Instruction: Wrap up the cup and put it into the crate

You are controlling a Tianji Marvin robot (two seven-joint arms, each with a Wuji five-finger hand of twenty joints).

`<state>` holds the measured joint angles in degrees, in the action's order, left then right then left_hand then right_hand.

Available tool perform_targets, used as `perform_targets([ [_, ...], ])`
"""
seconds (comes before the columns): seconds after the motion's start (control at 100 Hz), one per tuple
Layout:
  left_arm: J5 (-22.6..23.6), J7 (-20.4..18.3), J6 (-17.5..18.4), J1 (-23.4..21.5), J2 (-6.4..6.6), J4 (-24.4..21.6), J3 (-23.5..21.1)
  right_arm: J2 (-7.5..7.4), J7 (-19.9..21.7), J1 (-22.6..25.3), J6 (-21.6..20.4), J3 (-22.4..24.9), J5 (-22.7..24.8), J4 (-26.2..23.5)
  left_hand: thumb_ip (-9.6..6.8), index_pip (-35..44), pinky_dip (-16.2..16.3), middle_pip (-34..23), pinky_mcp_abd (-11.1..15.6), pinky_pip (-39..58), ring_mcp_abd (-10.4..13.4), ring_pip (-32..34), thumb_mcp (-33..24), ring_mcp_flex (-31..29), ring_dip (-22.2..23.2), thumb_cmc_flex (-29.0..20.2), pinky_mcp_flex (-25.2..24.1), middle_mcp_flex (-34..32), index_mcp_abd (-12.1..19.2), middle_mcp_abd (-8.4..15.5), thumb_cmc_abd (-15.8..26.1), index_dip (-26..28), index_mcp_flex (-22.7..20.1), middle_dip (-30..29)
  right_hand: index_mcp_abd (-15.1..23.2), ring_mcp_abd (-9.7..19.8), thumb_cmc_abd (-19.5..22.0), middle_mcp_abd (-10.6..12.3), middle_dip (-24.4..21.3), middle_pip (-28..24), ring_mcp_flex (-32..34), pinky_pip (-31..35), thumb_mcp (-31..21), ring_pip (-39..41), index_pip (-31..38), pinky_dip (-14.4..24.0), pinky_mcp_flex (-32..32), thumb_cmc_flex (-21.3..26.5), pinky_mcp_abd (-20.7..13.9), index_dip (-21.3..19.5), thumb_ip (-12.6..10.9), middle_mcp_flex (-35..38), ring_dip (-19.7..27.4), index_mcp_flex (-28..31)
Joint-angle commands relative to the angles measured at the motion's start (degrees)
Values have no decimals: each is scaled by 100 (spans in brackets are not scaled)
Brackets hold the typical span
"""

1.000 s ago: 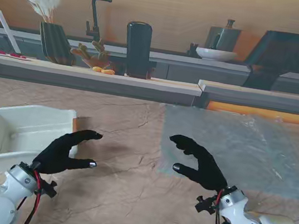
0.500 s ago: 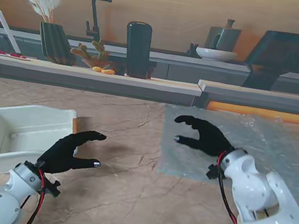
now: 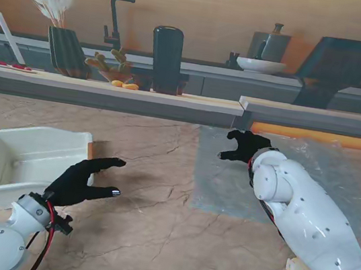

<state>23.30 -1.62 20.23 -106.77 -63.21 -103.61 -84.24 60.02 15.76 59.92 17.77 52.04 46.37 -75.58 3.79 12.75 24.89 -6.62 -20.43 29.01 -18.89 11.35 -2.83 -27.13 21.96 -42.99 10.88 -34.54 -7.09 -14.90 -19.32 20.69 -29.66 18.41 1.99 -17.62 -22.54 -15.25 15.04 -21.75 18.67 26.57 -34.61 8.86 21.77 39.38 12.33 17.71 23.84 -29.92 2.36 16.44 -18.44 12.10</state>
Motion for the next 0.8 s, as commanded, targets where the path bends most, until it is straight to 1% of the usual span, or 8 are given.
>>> perform_targets([
  [0.0, -36, -32, -55, -28, -13, 0, 9, 80, 83, -32, 23, -119, -19, 135, -118, -81, 89, 28, -49, 97, 43, 72, 121, -135, 104, -86, 2, -116, 199, 75, 257, 72, -145, -15, -57, -162, -260, -149, -167, 23, -214, -158, -193, -1, -89, -129, -43, -330, 332, 63, -138, -236, 173, -255],
  [0.09, -67, -64, -147, -15, -11, -8, 19, 108, 52, -264, 229, -507, -104, 473, -114, -69, 107, 25, -23, 151, 27, 92, 189, -158, 130, -159, 14, -151, 194, 65, 349, 85, -180, 2, -41, -224, -266, -161, -202, 40, -214, -139, -197, 28, -108, -142, 2, -356, 399, 76, -127, -316, 203, -344],
  [0.14, -66, -82, -183, -10, -8, -15, 24, 122, 76, -387, 327, -706, -225, 638, -117, -77, 111, 31, -1, 212, 12, 107, 356, -168, 165, -249, -4, -172, 180, 58, 401, 98, -190, 25, -20, -250, -264, -151, -210, 43, -227, -131, -199, 42, -106, -149, 8, -353, 414, 77, -126, -343, 214, -381],
  [0.44, -71, -152, -195, 8, 6, -11, 35, 198, 278, -1074, 792, -1874, -684, 1411, -116, -79, 105, 18, -25, 292, 3, 135, 390, -209, 188, -270, 2, -229, 187, 49, 478, 106, -211, 40, -16, -517, -349, -207, -239, 26, -103, 29, -230, 230, -81, -188, 171, -296, 648, 100, -140, -464, 250, -569],
  [0.53, -83, -171, -203, 17, 9, -6, 39, 231, 348, -1231, 726, -2123, -867, 1601, -115, -77, 100, 19, -35, 304, 0, 139, 395, -214, 192, -270, -7, -235, 183, 6, 493, 108, -219, 42, -4, -576, -358, -217, -241, 10, -12, 97, -242, 317, -66, -217, 220, -263, 648, 104, -143, -481, 246, -612],
  [0.63, -95, -185, -222, 20, 11, -9, 42, 294, 341, -1401, 570, -2451, -1026, 1873, -114, -71, 91, 20, -41, 319, 3, 143, 388, -224, 197, -282, -10, -249, 187, 40, 559, 113, -241, 44, 4, -583, -302, -172, -235, -25, 10, 188, -227, 369, -30, -258, 284, -267, 616, 104, -143, -486, 256, -633],
  [0.69, -119, -193, -229, 18, 10, -16, 42, 342, 329, -1494, 485, -2659, -1129, 2037, -111, -69, 91, 20, -37, 336, -3, 150, 380, -236, 202, -315, -1, -264, 187, -24, 626, 114, -255, 46, 6, -579, -286, -164, -226, -53, 0, 219, -218, 389, -10, -297, 273, -259, 604, 105, -146, -498, 267, -655],
  [0.79, -113, -180, -225, 7, 8, -23, 32, 383, 379, -1611, 184, -2954, -1264, 2239, -105, -68, 92, 20, -36, 366, -19, 159, 378, -246, 209, -381, 1, -291, 180, -30, 703, 116, -266, 48, 25, -542, -245, -133, -218, -84, -19, 242, -201, 405, 12, -356, 243, -254, 580, 108, -148, -514, 282, -702],
])
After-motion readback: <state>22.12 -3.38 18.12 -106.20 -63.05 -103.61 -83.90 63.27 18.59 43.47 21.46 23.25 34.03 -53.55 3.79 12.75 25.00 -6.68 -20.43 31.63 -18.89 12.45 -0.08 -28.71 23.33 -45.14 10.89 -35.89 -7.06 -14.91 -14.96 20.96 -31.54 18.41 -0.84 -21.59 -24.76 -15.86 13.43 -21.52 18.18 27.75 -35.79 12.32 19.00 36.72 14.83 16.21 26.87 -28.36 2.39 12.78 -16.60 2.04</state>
